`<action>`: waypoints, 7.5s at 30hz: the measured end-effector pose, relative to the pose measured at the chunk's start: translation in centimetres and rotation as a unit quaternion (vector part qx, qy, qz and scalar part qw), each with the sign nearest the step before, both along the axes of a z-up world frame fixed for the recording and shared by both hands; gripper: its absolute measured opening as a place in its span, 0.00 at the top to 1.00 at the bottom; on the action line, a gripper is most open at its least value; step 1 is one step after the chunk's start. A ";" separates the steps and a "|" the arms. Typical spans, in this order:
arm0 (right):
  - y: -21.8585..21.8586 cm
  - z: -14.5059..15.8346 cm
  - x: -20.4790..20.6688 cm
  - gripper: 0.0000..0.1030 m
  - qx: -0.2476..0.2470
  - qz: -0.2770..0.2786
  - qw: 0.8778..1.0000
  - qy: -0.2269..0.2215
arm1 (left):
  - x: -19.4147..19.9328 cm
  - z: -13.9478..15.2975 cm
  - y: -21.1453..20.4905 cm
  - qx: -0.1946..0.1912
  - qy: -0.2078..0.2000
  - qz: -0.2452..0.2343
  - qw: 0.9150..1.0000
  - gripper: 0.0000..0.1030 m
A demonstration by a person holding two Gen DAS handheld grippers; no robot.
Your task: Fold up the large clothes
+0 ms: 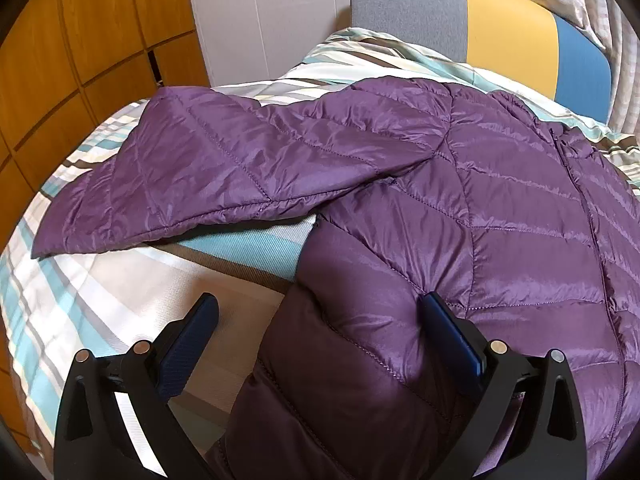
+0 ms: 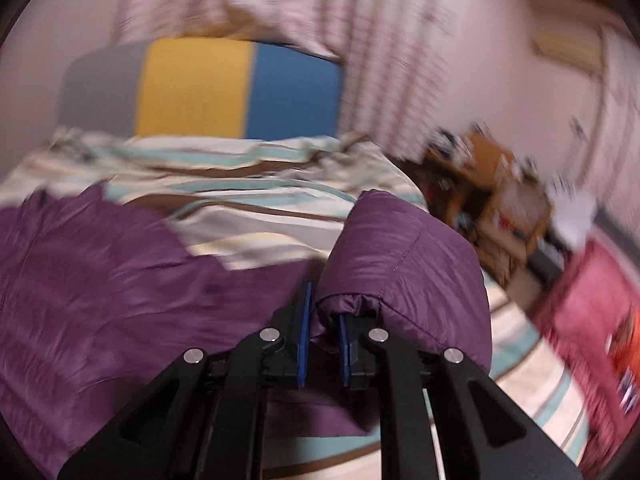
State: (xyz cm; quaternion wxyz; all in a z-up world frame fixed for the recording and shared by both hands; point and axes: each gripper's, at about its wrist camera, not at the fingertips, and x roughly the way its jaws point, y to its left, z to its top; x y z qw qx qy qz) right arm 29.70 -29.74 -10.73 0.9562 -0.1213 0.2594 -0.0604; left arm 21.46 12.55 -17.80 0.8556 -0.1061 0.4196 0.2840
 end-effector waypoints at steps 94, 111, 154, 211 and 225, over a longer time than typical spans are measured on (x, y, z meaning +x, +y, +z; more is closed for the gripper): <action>2.4 -7.4 13.2 0.57 0.250 0.066 0.959 0.112 | 10.2 -0.2 -6.5 0.029 -0.008 -0.059 0.998 0.20; 2.7 -8.6 8.9 0.52 0.163 -0.019 0.975 0.151 | 10.2 -0.3 -6.4 0.028 -0.005 -0.056 0.998 0.16; 7.1 -8.3 9.7 0.44 0.104 0.061 0.982 0.147 | 13.2 -0.5 -9.2 0.005 0.003 -0.160 0.987 0.03; 6.4 -8.8 9.2 0.42 0.104 0.061 0.982 0.144 | -18.1 0.0 27.5 -0.167 -0.258 0.402 0.862 0.86; 6.4 -8.7 9.2 0.42 0.107 0.062 0.982 0.143 | -14.2 8.9 17.8 -0.002 -0.296 0.296 0.908 0.90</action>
